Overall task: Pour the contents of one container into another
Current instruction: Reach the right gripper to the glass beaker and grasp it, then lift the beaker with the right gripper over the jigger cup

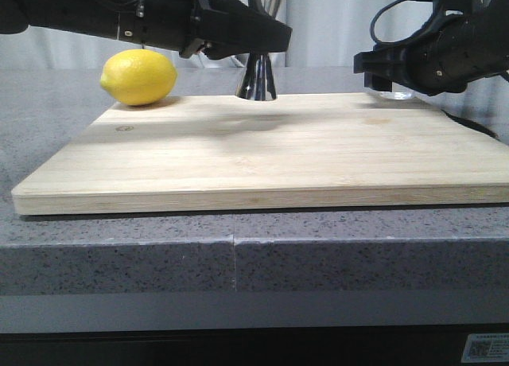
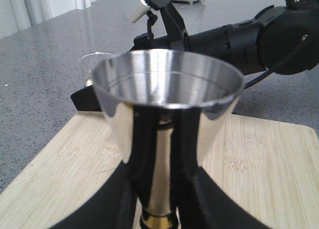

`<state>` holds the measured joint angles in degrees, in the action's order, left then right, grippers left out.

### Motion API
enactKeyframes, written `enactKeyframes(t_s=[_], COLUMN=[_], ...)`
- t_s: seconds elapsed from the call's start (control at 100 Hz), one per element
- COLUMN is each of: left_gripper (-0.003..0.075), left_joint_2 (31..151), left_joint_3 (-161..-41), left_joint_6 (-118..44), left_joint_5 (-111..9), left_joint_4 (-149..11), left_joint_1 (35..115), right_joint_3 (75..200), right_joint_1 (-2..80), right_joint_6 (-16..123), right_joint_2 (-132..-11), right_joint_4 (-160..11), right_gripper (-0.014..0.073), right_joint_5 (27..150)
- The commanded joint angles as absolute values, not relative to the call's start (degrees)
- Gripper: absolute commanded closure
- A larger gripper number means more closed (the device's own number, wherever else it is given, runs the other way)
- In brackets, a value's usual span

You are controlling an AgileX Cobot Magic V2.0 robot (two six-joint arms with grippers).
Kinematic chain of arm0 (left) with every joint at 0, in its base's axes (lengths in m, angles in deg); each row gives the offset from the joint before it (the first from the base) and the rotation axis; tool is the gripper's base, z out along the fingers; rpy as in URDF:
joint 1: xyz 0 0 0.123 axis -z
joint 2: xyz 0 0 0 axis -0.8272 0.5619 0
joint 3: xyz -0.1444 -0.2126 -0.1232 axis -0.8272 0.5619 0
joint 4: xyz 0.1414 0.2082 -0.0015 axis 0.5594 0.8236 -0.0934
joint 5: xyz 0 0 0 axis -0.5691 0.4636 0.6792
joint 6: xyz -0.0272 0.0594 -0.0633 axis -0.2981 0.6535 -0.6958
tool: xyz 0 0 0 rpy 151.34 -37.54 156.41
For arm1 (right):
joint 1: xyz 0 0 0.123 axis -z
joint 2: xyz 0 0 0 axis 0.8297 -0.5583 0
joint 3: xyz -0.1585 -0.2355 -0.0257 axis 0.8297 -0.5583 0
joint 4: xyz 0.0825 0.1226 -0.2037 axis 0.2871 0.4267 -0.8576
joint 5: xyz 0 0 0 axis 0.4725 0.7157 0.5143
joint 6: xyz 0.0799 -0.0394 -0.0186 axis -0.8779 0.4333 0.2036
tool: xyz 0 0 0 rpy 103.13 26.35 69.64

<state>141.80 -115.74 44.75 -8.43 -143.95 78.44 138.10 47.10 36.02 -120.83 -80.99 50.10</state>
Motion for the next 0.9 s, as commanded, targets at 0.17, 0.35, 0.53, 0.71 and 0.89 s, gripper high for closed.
enactKeyframes(t_s=[0.17, 0.35, 0.53, 0.71, 0.89], left_gripper=[0.0739, 0.0739, 0.0739, 0.0739, 0.0739], left_joint_2=[139.1, 139.1, 139.1, 139.1, 139.1], left_joint_3=[-117.5, -117.5, -117.5, -117.5, -117.5], left_joint_6=[44.8, 44.8, 44.8, 44.8, 44.8], left_joint_5=[-4.9, -4.9, -4.9, -4.9, -5.4], left_joint_4=[-148.0, -148.0, -148.0, -148.0, -148.0], left_joint_1=[78.9, 78.9, 78.9, 78.9, 78.8], right_joint_3=[139.9, 139.9, 139.9, 139.9, 139.9], right_joint_1=[47.5, 47.5, 47.5, 47.5, 47.3], right_joint_6=[36.2, 36.2, 36.2, 36.2, 36.2], right_joint_2=[-118.0, -118.0, -117.4, -114.1, -109.2], right_joint_4=[-82.3, -83.0, -84.4, -88.1, -91.2], right_gripper=[0.0316, 0.0378, 0.0378, 0.0378, 0.0378], right_joint_5=[44.5, 44.2, 44.9, 50.1, 55.7])
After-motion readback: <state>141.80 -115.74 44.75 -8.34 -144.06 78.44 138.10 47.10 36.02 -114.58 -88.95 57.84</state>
